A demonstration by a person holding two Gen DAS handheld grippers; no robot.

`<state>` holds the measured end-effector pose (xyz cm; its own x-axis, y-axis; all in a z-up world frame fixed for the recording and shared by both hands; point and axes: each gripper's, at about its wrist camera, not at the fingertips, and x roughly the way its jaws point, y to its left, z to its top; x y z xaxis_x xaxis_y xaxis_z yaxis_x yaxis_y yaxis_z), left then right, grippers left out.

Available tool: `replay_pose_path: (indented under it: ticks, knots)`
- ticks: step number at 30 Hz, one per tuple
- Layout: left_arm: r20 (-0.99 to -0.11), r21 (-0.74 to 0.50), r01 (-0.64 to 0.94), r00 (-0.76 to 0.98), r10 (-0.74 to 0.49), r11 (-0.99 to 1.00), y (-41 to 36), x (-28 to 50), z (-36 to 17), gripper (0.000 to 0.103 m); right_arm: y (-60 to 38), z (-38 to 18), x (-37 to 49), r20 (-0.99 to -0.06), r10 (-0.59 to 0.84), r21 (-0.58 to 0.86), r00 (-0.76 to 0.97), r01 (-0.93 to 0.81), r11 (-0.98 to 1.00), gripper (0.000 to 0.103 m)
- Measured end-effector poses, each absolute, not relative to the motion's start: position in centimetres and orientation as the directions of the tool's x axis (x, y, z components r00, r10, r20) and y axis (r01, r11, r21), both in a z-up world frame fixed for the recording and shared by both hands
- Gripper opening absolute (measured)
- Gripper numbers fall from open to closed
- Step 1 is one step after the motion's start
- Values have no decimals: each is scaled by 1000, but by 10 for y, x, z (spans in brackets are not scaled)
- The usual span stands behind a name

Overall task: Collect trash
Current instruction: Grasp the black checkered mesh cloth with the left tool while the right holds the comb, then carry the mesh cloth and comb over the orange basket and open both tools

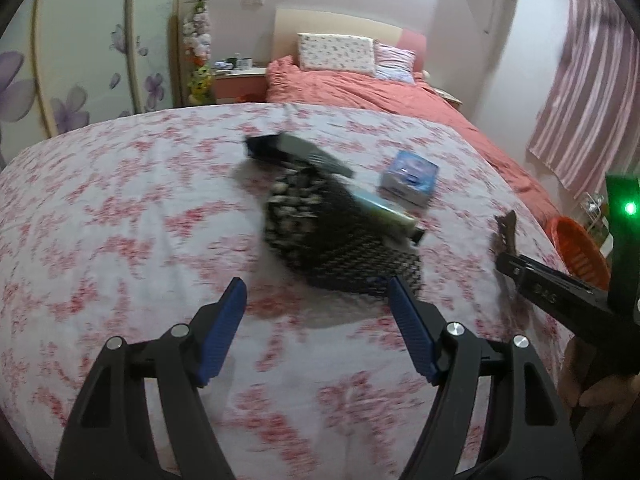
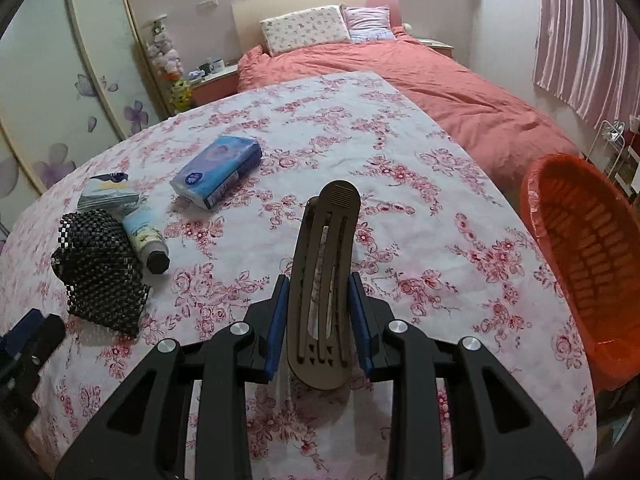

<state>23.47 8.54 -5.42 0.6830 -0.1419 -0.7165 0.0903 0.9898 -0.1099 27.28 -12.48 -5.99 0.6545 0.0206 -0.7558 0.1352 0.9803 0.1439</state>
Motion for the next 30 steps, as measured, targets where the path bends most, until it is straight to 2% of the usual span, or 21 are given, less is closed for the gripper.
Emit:
replay_pose_path:
  ticks: [8,11,20,21,22,25,27,30]
  knots:
    - [-747,-63,102,655,-115,993,49,259,-65,72,-132,-61,267,-749,58,189,659,128,974,31]
    - [-776,-56,95,622,-103,994,43,271,-74,65,-134,-62,266,-747,70,203,661,126,971,31]
    - [-784,-41,72,615,-76,997,35,279,-77,62,-135,-60,270,-750,67,180,658,106,978,32]
    - [-785,-39,73,615,-76,997,34,280,-77,58,-136,-61,271,-753,68,180,655,106,978,32]
    - [-783,-42,77,616,-81,996,33,281,-77,47,-135,-60,270,-750,71,182,657,103,978,33]
    - [-774,-49,106,625,-104,993,30,279,-73,25,-136,-58,269,-746,76,185,662,96,978,31]
    - [-764,-51,124,634,-119,991,29,277,-70,17,-137,-57,266,-742,80,186,665,90,978,30]
    - [-749,-62,139,648,-138,988,32,272,-64,15,-140,-53,260,-733,86,195,675,88,977,30]
